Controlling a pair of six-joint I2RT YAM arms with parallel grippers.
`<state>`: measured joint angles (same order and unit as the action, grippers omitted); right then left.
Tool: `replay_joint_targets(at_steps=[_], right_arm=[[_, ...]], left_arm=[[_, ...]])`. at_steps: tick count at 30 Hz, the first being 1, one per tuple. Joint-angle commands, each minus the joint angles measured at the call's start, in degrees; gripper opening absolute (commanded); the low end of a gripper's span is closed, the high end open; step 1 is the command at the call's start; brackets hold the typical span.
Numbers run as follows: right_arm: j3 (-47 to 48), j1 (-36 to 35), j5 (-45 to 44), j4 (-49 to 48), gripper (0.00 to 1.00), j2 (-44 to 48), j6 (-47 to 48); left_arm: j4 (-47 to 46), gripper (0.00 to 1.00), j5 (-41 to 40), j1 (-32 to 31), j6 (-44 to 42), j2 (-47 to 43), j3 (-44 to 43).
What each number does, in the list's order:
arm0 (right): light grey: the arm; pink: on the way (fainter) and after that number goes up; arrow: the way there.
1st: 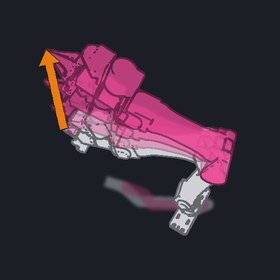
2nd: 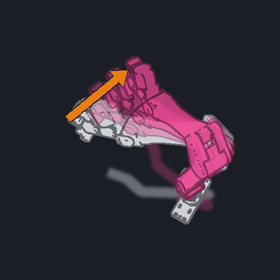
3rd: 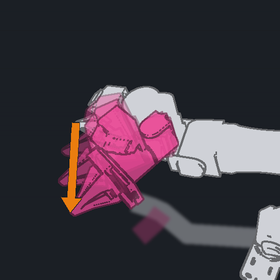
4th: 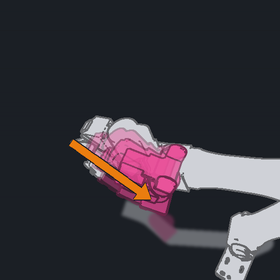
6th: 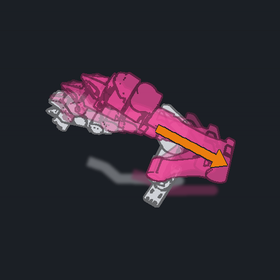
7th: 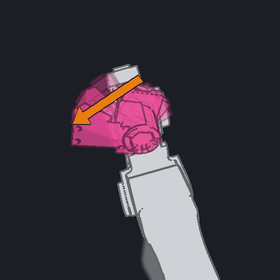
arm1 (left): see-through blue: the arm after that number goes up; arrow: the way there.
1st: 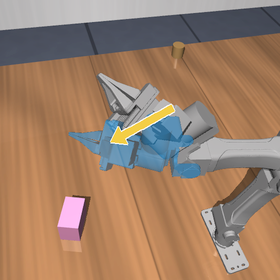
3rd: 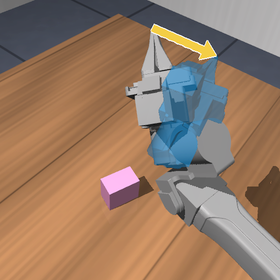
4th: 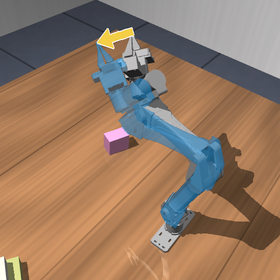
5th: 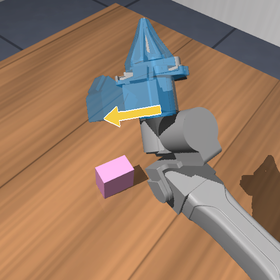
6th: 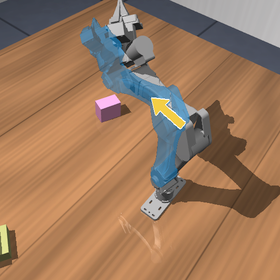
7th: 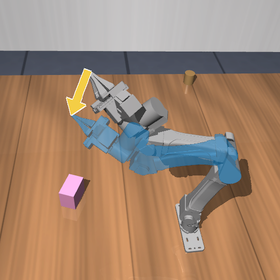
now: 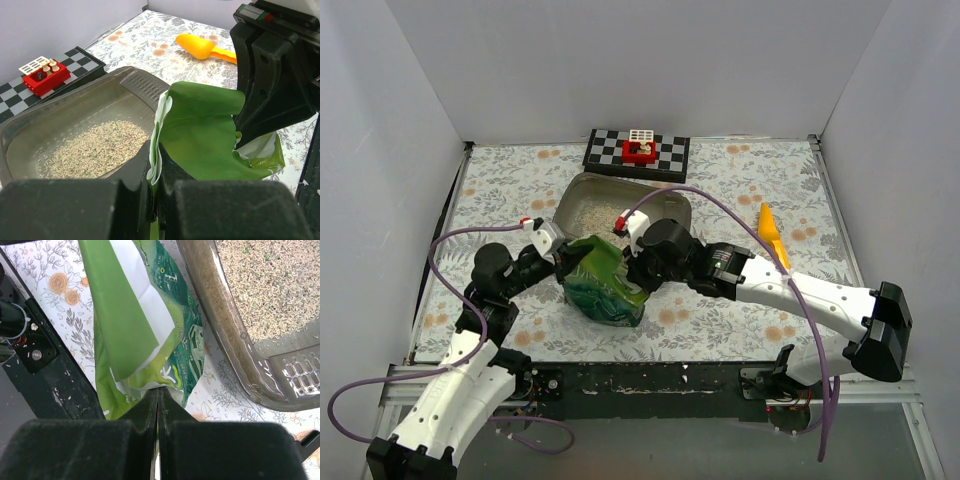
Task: Fill the litter box with clean litter
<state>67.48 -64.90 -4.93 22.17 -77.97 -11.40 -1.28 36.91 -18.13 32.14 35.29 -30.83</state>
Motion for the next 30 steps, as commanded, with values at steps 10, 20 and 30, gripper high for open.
replay_joint_targets(at_steps=[10, 20, 30], right_arm=[[6.3, -0.9, 1.3, -1.8, 0.05, -2.1, -2.0], [10.3, -1.6, 0.3, 7.3, 0.29, 2.1, 0.8], [8.7, -1.8, 2.5, 6.7, 0.35, 1.1, 1.1]], left_arm=[[-1.9, 0.00, -1.4, -0.2, 1.6, -0.5, -0.4], [-1.4, 0.00, -1.0, -0.2, 1.3, 0.7, -1.7], [-1.4, 0.00, -0.9, -0.2, 1.1, 1.0, -1.7]])
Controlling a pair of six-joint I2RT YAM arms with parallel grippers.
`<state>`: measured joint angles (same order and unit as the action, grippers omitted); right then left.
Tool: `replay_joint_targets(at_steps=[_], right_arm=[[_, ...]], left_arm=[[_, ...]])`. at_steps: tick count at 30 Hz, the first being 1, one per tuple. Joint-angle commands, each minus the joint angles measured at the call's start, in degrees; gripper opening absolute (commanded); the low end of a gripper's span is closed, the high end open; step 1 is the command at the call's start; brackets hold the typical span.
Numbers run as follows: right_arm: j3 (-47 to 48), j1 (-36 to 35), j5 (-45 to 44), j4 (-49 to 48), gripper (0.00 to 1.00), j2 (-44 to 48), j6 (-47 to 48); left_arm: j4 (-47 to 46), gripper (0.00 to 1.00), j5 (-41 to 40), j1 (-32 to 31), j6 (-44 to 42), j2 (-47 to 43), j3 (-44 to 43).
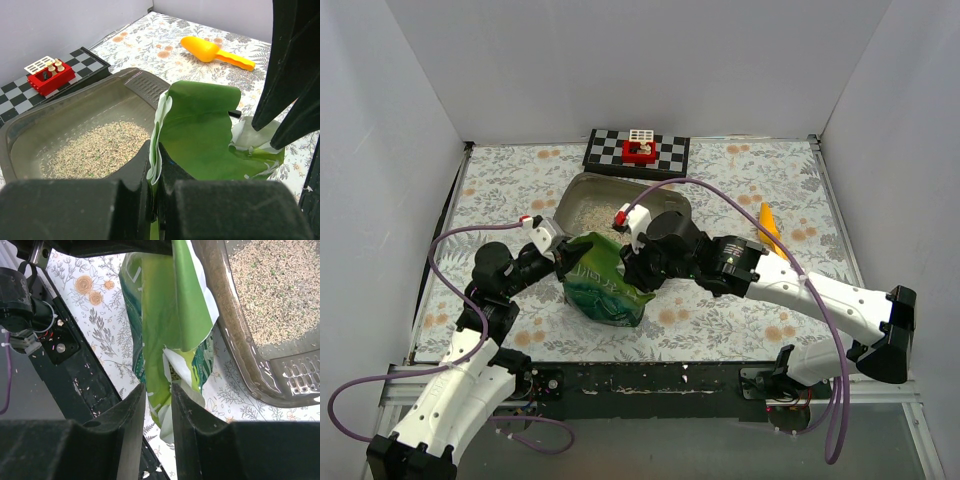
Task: Fill the litter box with clean litter
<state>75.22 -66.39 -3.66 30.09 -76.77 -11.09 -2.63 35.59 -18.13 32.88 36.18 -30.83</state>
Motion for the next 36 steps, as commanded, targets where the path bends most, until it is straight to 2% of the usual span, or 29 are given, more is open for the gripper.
replay_joint_targets(at_steps=[1, 25, 36], right_arm=[[0.8, -0.3, 1.3, -1.6, 0.35, -0.4, 0.9], [0.4, -0.3, -3.6, -4.0, 0.38, -4.0, 3.7], [-0.1, 0.3, -1.2, -5.6, 0.35, -5.8, 4.5]], left_arm=[[-0.1, 0.00, 0.4, -0.2, 0.2, 0.1, -1.7], [-0.6, 0.00, 0.1, -0.3, -0.5, 0.2, -0.5], [-0.8, 0.00, 0.2, -0.3, -0.8, 0.1, 0.0]])
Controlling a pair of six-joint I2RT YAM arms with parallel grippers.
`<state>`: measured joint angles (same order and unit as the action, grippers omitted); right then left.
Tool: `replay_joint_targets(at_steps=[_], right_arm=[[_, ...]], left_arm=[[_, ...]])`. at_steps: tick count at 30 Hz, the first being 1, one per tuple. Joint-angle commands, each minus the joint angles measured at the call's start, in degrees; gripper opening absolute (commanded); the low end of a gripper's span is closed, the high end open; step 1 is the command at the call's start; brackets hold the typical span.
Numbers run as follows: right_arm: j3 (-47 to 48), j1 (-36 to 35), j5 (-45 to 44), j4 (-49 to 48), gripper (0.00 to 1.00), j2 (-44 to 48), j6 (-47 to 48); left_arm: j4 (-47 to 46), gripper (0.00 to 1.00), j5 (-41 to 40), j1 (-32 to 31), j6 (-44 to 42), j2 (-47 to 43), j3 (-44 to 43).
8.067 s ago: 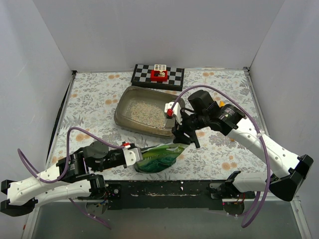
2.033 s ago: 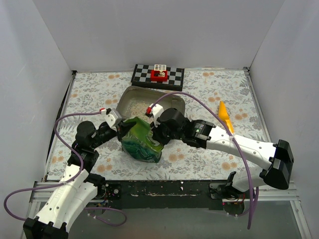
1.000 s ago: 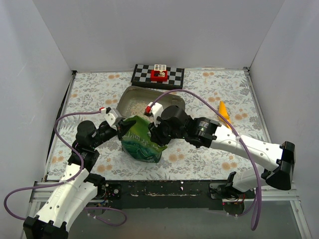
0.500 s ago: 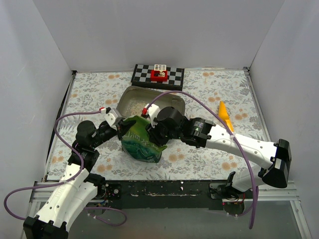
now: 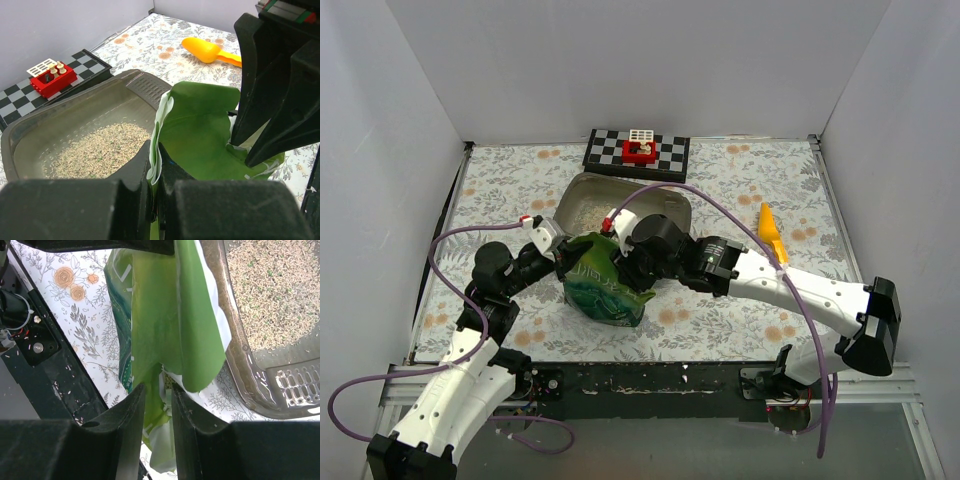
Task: Fill the litter box with clean litter
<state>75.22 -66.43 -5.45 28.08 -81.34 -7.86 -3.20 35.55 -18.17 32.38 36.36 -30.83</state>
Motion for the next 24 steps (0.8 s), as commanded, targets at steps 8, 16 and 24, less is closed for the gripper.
replay_joint_targets(at_steps=[8, 16, 24], right_arm=[[-0.3, 0.8, -3.3, -3.7, 0.01, 0.3, 1.9], [6.9, -0.2, 1.2, 2.7, 0.01, 0.7, 0.9], [10.1, -5.8, 4.9, 4.5, 0.01, -1.2, -2.2]], left_arm=[[-0.4, 0.00, -0.2, -0.5, -0.5, -0.3, 0.4], [-0.2, 0.00, -2.2, -0.5, 0.8, -0.1, -1.0], [1.0, 0.00, -7.3, -0.5, 2.8, 1.8, -3.9]])
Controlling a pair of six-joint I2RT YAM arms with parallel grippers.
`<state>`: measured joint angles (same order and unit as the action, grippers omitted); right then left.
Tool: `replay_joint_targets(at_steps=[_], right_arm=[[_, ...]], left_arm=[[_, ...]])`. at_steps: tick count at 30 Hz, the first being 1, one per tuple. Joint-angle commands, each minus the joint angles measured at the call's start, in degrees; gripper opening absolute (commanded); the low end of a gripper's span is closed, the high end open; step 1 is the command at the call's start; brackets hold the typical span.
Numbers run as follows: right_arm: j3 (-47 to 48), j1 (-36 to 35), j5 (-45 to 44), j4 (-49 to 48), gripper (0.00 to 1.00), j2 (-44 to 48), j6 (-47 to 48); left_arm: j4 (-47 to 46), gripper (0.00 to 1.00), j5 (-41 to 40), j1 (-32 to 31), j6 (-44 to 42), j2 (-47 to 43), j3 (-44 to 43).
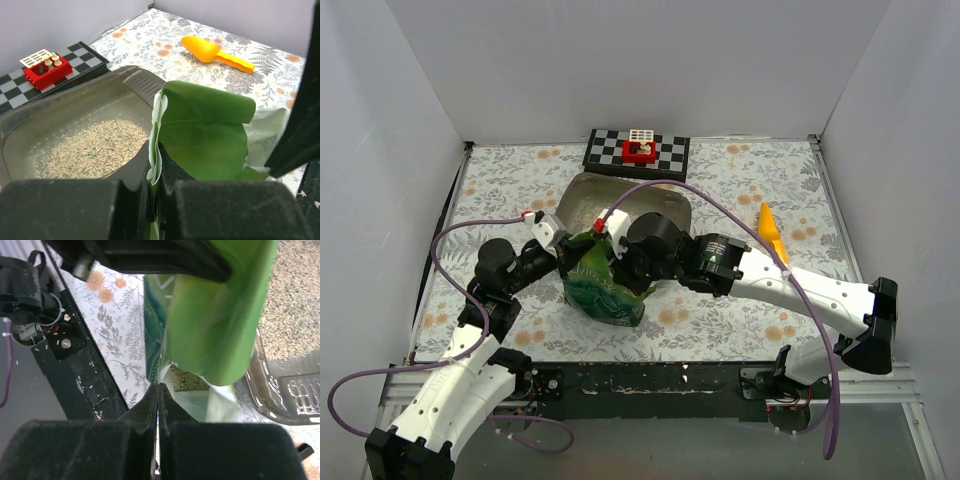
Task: Fill the litter box with clean litter
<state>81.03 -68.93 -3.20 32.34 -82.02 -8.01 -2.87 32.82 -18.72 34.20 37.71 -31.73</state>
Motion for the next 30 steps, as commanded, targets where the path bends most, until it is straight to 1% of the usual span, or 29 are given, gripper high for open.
replay_joint_targets(at_steps=[1, 6, 9, 15, 18, 23, 24, 25, 26, 27, 29, 30], right_arm=[[4.7, -4.1, 4.3, 0.4, 0.01, -0.9, -2.5], [5.4, -7.1, 5.5, 0.7, 0.01, -2.6, -4.6], [4.8, -7.5, 5.0, 1.3, 0.01, -2.7, -5.7], [3.8, -7.5, 0.6, 1.9, 0.01, 0.9, -6.7], [5.1, -7.5, -2.7, 4.4, 0.01, 2.6, -6.2], [6.1, -7.3, -8.8, 7.6, 0.19, 6.8, -6.1], [6.0, -6.8, -9.5, 8.2, 0.19, 7.5, -6.1], [5.9, -6.0, -10.1, 8.7, 0.17, 8.5, -5.9], [5.5, -5.3, -10.7, 8.9, 0.04, 9.3, -5.7], [5.1, -4.3, -10.1, 8.9, 0.01, 9.9, -5.3], [4.3, -2.0, -8.5, 8.4, 0.01, 10.5, -4.8], [2.9, 0.9, -4.7, 7.3, 0.01, 9.6, -4.0]], left_arm=[[0.6, 0.00, -5.2, 0.0, 1.3, 0.5, -3.1], [0.5, 0.00, -5.8, 0.0, 1.5, 0.3, -3.0], [0.4, 0.00, -5.6, 0.0, 1.7, 0.2, -2.9], [0.3, 0.00, -5.3, 0.0, 1.9, -0.4, -2.1], [0.4, 0.00, -5.3, 0.0, 1.7, -0.5, -2.1], [0.4, 0.00, -3.5, 0.0, 1.0, -0.5, -2.1], [0.3, 0.00, -3.4, 0.0, 1.0, -0.6, -2.2], [0.2, 0.00, -3.1, 0.0, 1.1, -0.6, -2.2], [0.1, 0.00, -2.9, 0.0, 1.0, -0.6, -2.1], [0.1, 0.00, -2.7, 0.0, 1.0, -0.5, -2.2], [0.0, 0.00, -2.6, 0.0, 1.0, -0.4, -2.1], [-0.1, 0.00, -2.4, 0.0, 1.0, -0.6, -2.0]])
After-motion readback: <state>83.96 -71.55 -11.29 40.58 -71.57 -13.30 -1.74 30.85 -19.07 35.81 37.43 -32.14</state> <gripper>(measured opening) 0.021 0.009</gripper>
